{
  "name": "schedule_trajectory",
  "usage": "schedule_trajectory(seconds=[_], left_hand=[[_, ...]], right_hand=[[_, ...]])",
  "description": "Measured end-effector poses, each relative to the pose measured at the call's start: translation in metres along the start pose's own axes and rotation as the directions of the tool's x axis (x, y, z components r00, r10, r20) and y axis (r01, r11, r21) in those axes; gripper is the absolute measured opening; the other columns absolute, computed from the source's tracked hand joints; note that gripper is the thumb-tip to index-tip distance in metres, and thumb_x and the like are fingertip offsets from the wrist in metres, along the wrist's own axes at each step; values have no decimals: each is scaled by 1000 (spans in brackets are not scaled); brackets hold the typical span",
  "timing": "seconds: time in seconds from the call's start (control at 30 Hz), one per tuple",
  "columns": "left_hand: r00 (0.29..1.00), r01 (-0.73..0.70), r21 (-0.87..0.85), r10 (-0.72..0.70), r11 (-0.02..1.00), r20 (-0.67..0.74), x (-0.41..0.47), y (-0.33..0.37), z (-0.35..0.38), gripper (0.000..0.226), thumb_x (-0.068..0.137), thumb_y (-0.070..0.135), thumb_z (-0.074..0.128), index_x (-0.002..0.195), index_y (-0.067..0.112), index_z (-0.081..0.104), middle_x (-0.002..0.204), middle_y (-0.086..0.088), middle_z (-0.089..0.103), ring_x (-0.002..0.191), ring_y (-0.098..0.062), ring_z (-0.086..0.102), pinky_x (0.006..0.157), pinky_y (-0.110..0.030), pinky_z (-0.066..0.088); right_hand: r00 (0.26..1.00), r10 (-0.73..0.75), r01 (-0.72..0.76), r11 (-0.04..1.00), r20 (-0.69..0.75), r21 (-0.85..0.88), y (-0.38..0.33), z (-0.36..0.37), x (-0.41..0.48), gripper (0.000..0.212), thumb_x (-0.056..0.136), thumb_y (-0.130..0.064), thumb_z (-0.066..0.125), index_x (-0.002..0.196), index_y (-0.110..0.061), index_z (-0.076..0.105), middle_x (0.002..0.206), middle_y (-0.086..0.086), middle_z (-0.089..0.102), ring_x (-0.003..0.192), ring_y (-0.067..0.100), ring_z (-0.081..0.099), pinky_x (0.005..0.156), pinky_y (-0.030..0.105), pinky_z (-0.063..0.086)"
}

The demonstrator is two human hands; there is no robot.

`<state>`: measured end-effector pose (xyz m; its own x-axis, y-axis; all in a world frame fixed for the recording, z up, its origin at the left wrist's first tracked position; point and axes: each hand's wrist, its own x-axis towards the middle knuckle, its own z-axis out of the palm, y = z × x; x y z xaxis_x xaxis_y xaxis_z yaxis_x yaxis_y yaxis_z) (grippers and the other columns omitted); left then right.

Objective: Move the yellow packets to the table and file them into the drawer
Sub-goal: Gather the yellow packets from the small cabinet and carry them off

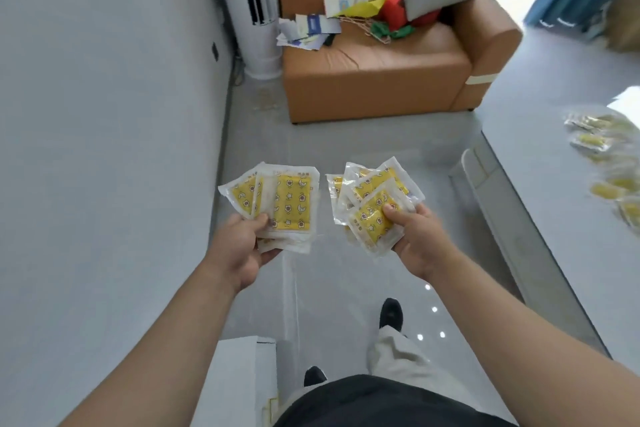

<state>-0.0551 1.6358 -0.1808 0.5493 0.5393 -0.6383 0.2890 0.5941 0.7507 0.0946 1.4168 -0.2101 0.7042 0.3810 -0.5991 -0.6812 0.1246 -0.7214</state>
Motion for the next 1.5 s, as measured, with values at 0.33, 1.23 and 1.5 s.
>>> schedule_trajectory(seconds=[0.33,1.23,1.5], left_hand=[[908,66,325,-192,943,373,-7,-55,177,23,103,8,50,123,12,61,109,-8,76,97,-28,74,76,-43,59],[733,108,692,-528,714,430,-142,-312,584,22,103,6,51,123,10,58,114,-12,74,100,-29,73,73,-42,58],[685,124,766,-613,631,393,-114,-379,715,23,102,7,53,125,5,57,117,-14,72,102,-31,73,80,-44,59]], right_hand=[[910,-100,231,929,-402,291,-9,-169,-82,38,98,-3,60,136,-9,58,122,13,72,106,33,73,76,47,62],[682,25,431,793,-731,430,-80,-588,-166,22,95,-1,66,110,-18,64,99,4,78,91,25,75,73,43,61],[627,99,406,805,-773,433,-112,-701,-126,28,94,0,67,117,-15,63,107,8,77,99,28,74,87,48,60]])
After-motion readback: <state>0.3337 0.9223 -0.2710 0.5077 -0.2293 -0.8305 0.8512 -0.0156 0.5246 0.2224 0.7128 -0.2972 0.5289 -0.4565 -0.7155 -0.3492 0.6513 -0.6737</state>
